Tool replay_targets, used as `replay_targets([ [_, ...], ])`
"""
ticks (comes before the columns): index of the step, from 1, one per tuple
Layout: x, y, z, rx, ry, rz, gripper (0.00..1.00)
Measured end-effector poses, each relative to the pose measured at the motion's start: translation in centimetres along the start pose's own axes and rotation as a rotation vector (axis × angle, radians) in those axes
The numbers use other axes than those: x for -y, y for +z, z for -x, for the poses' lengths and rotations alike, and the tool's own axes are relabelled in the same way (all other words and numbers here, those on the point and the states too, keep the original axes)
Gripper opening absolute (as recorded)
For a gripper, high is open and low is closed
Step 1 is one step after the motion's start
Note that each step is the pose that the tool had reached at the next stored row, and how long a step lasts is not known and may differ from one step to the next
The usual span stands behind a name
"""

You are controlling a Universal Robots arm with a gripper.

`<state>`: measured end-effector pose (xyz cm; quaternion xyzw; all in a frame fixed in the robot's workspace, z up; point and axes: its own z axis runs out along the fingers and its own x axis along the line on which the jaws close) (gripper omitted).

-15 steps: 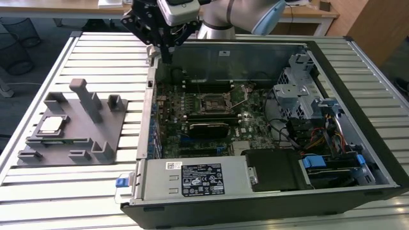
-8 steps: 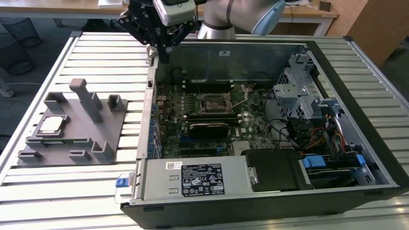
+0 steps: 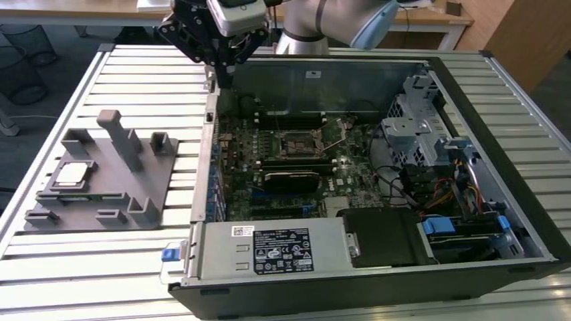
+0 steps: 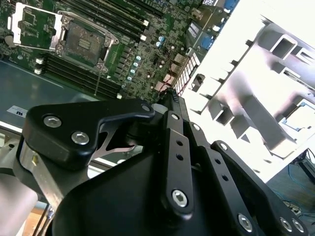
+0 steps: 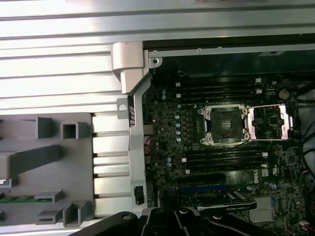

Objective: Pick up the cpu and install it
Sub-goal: 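Reach for the cpu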

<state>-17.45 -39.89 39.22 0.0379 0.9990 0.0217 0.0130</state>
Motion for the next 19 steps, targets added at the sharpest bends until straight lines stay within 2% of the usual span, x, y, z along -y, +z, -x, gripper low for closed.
replay_targets([
  [19,0.12,0.0,-1.53,0.0,0.0,0.0,0.11],
])
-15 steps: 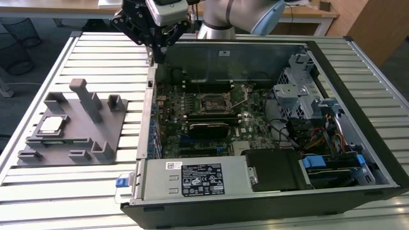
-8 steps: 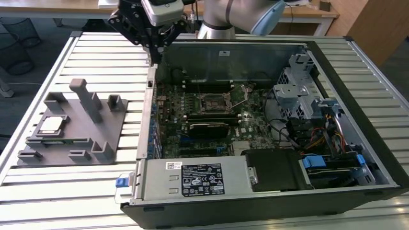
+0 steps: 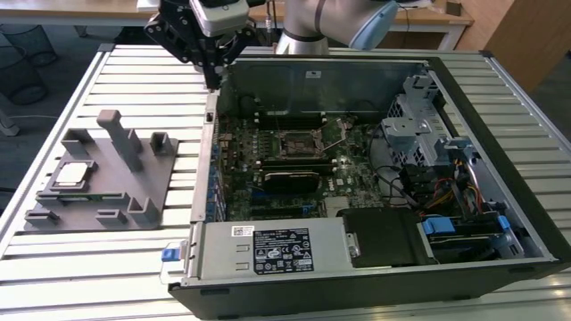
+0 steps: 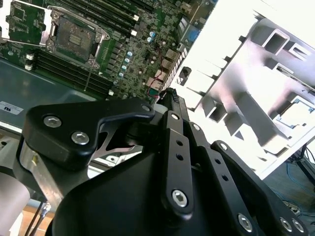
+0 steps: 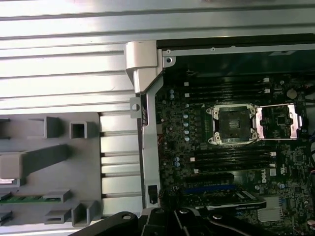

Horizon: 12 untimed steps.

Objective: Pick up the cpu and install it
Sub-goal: 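Reach for the cpu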

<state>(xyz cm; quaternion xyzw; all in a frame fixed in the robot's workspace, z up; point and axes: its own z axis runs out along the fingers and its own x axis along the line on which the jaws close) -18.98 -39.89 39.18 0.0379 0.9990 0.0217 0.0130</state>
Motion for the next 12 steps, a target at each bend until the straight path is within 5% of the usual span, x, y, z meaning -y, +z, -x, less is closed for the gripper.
replay_targets([
  [12,0.07,0.01,-0.86,0.0001,0.0,0.0,0.11],
])
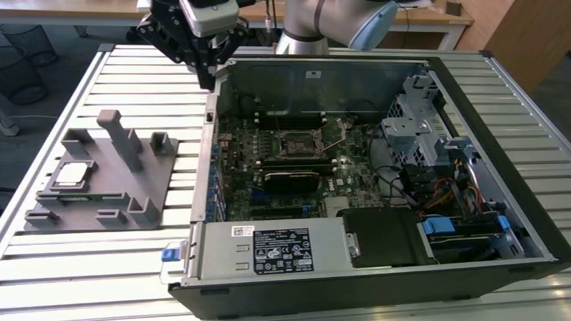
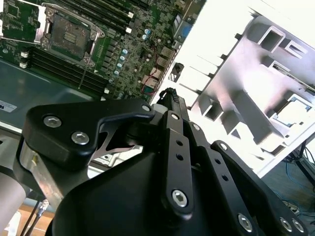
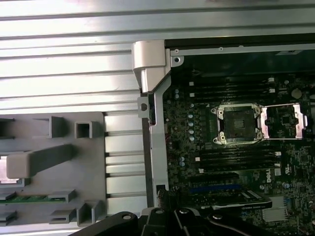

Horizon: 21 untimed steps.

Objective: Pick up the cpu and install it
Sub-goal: 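Reach for the cpu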

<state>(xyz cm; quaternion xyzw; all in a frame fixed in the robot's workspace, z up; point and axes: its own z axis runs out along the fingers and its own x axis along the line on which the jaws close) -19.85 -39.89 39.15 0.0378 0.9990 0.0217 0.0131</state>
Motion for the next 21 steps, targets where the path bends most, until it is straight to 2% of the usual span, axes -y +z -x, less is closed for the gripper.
replay_targets([
  [21,0.12,0.01,-1.5,0.0,0.0,0.0,0.11],
])
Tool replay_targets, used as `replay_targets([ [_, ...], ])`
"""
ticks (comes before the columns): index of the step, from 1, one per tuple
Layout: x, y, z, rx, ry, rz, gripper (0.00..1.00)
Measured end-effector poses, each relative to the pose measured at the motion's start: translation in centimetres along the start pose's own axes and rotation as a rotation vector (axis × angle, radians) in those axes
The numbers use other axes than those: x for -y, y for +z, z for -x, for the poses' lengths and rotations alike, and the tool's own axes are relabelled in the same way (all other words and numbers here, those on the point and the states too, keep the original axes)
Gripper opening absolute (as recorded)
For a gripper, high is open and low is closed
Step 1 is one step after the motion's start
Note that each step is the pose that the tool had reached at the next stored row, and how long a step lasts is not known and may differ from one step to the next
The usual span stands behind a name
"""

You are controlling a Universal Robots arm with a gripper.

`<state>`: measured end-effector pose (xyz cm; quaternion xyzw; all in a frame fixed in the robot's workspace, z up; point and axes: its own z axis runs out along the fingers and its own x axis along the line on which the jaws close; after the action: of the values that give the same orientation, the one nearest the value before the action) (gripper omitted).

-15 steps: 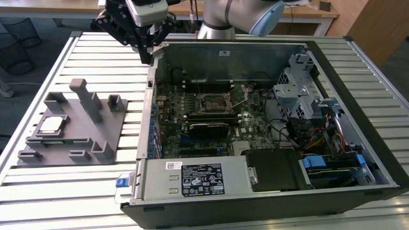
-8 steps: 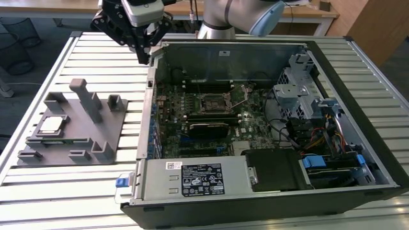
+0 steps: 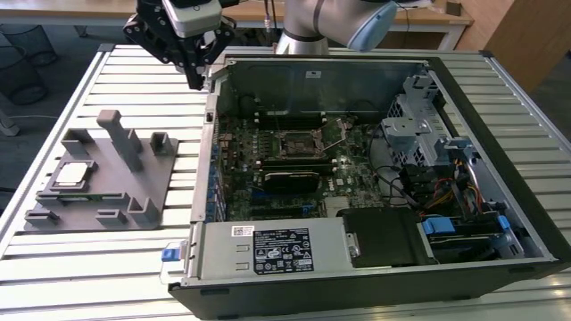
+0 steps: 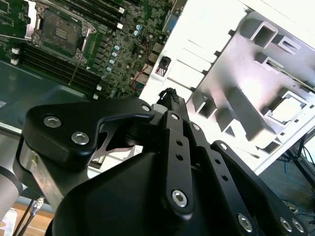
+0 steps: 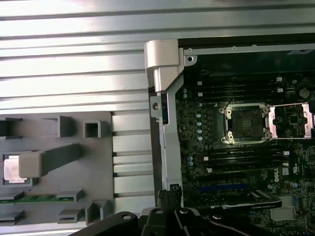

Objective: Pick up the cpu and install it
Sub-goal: 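Reach for the cpu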

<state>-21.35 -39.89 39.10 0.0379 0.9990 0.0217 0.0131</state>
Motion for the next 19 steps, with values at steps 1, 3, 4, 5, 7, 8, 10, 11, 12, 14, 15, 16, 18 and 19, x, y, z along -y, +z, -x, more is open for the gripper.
replay_targets([
  [1,0.01,0.0,-0.08,-0.0001,0.0,0.0,0.11],
  [3,0.02,0.0,-0.25,0.0,0.0,0.0,0.11],
  [4,0.03,0.0,-0.35,0.0,0.0,0.0,0.11],
  [5,0.03,0.0,-0.44,-0.0001,0.0,0.0,0.11],
  [7,0.05,0.0,-0.67,0.0,0.0,0.0,0.11],
  [8,0.06,0.0,-0.79,0.0,0.0,0.0,0.11],
  [10,0.1,0.0,-1.33,0.0,0.0,0.0,0.11],
  [11,0.11,-0.01,-1.45,-0.0001,0.0,0.0,0.11],
  [12,0.12,-0.01,-1.58,-0.0001,0.0,0.0,0.11],
  [14,0.15,-0.01,-1.98,0.0,0.0,0.0,0.11],
  [15,0.16,-0.01,-2.12,0.0,0.0,0.0,0.11],
  [16,0.17,-0.01,-2.25,0.0,0.0,0.0,0.11],
  [18,0.19,-0.01,-2.5,0.0,0.0,0.0,0.11],
  [19,0.2,-0.01,-2.63,-0.0001,0.0,0.0,0.11],
])
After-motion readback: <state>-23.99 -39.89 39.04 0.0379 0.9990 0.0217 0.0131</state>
